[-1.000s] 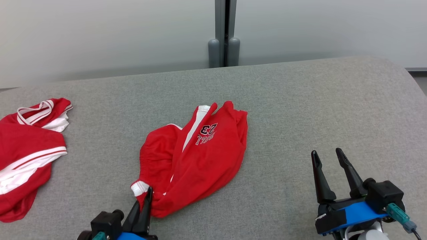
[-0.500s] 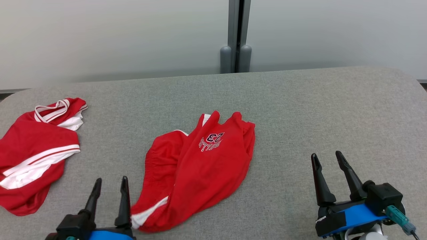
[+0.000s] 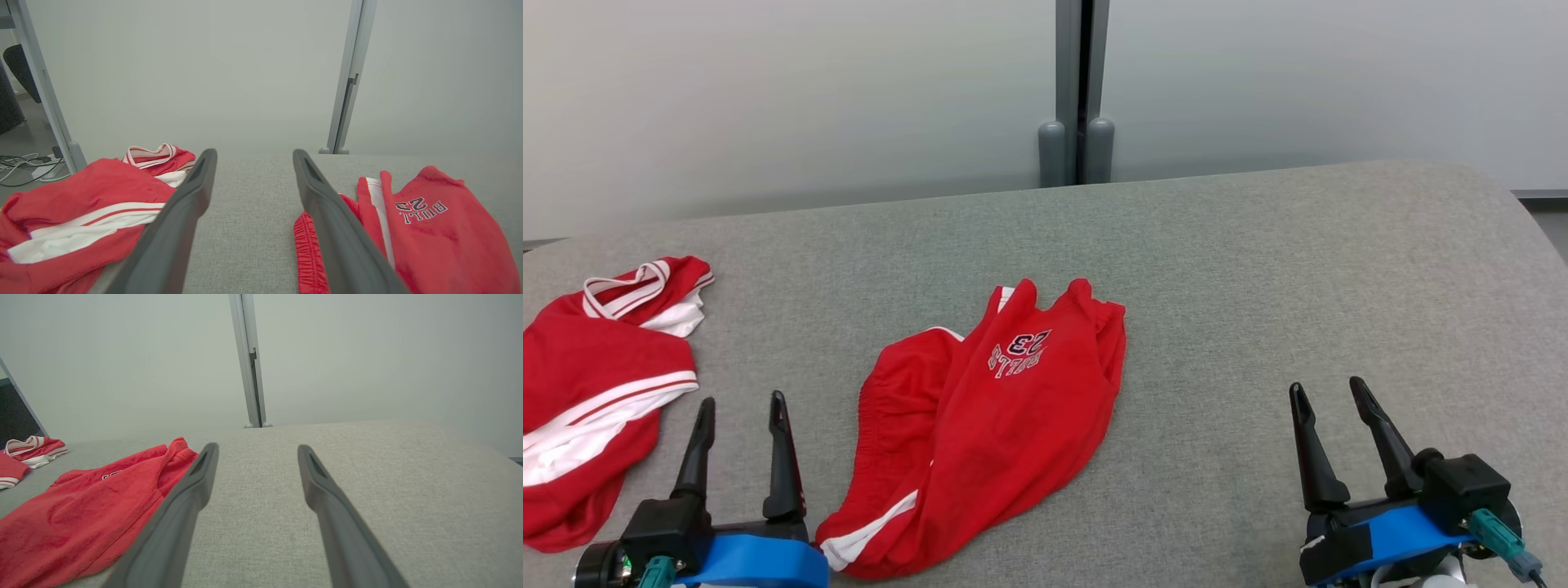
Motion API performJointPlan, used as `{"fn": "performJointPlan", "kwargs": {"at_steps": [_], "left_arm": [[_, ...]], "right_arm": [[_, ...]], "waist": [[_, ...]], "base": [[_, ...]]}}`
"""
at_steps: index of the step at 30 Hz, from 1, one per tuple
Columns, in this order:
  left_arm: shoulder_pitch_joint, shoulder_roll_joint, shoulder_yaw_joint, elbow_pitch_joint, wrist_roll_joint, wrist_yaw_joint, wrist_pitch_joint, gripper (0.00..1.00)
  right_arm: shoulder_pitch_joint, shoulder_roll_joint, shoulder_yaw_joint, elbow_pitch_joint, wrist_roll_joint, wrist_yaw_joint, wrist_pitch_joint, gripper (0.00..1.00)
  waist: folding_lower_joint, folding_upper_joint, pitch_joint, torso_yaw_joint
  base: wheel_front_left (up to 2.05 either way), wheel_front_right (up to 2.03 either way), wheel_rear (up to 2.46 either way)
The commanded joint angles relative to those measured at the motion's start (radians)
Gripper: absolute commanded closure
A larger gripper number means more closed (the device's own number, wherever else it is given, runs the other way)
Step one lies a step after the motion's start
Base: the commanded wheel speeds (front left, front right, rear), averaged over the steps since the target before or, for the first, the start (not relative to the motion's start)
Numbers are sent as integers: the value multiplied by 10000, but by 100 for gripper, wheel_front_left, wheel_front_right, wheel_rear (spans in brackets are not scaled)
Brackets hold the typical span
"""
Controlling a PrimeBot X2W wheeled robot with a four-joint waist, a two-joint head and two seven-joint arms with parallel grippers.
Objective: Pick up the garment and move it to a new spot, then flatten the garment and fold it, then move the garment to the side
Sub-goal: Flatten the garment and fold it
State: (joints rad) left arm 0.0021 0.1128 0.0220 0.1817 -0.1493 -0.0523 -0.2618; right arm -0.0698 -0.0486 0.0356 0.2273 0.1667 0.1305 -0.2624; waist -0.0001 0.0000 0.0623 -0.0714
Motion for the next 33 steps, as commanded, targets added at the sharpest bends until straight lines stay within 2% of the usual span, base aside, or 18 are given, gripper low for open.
{"fn": "performJointPlan", "kwargs": {"at_steps": [1, 10, 23, 29, 33], "left_arm": [[-99, -75, 66, 84, 93, -3, -47, 0], [-112, -229, 295, 344, 403, -165, -49, 0], [-118, -339, 500, 417, 659, -281, -49, 0], [-358, -393, 387, 466, 787, -333, -49, 0], [-588, -454, 224, 498, 797, -359, -49, 0]], "right_arm": [[138, -32, -67, 29, -88, 5, -38, 0], [265, -30, -206, 159, -213, 5, -38, 0], [138, -31, -194, 348, -296, 5, -38, 0], [-735, -31, 243, 509, -575, 5, -32, 0], [-1995, -27, 751, 820, -888, 5, 249, 0]], "waist": [[1, 0, -26, -78], [1, 0, -53, -206], [1, 0, -116, 7], [1, 0, 58, 373], [1, 0, 316, 811]], "base": [[0, 0, 0], [0, 0, 0], [0, 0, 0], [0, 0, 0], [0, 0, 0]]}}
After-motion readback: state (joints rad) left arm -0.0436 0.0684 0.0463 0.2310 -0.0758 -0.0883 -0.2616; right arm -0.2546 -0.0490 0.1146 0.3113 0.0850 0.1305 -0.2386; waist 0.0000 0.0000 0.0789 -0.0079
